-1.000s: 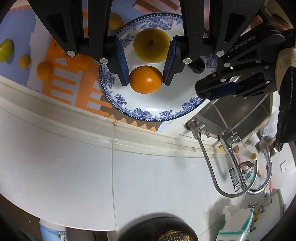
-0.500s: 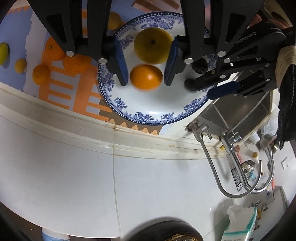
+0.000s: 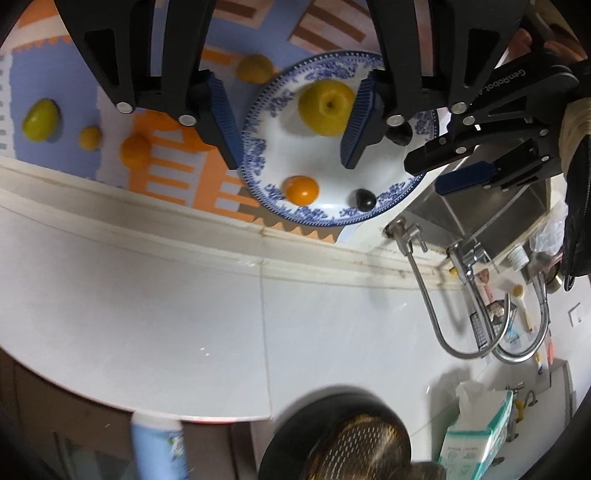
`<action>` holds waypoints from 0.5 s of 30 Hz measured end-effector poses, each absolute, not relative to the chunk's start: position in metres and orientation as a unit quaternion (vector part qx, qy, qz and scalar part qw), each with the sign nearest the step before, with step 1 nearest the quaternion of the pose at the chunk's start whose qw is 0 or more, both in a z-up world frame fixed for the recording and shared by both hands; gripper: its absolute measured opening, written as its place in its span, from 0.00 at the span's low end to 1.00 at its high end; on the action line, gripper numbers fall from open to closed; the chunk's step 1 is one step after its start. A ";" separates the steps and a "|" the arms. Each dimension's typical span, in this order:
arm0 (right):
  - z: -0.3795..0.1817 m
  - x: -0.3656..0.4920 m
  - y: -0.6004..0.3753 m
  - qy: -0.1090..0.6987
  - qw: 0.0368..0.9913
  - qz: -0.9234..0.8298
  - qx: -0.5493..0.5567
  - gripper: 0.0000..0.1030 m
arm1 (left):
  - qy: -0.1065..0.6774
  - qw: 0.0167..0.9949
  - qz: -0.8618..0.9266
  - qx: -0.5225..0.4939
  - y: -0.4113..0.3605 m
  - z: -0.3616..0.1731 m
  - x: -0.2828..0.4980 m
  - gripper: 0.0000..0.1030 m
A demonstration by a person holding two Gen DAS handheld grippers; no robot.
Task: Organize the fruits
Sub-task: 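Place the plum and orange on the plate and open both tools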
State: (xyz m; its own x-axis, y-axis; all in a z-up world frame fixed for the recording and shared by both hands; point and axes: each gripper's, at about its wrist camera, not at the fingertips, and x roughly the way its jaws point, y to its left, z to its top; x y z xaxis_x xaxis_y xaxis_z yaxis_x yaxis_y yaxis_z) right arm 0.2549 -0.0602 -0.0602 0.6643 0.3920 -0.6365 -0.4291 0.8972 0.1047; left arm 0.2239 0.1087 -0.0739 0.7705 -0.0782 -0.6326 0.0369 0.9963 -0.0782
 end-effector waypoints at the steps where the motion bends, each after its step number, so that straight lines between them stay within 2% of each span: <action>1: -0.057 0.252 -0.065 0.338 0.915 0.220 -0.026 0.58 | 0.333 0.942 -0.033 -0.028 0.105 -0.070 0.221 0.49; 5: -0.045 0.240 -0.080 0.324 0.924 0.204 -0.023 0.58 | 0.319 0.947 -0.043 -0.023 0.092 -0.059 0.213 0.60; 10: -0.030 0.225 -0.103 0.303 0.935 0.182 -0.011 0.65 | 0.303 0.951 -0.063 -0.018 0.074 -0.047 0.203 0.70; 12: -0.025 0.219 -0.110 0.295 0.940 0.172 -0.011 0.67 | 0.297 0.952 -0.066 -0.013 0.066 -0.044 0.200 0.79; 15: -0.019 0.212 -0.123 0.285 0.946 0.156 -0.008 0.69 | 0.290 0.954 -0.075 -0.009 0.055 -0.040 0.197 0.83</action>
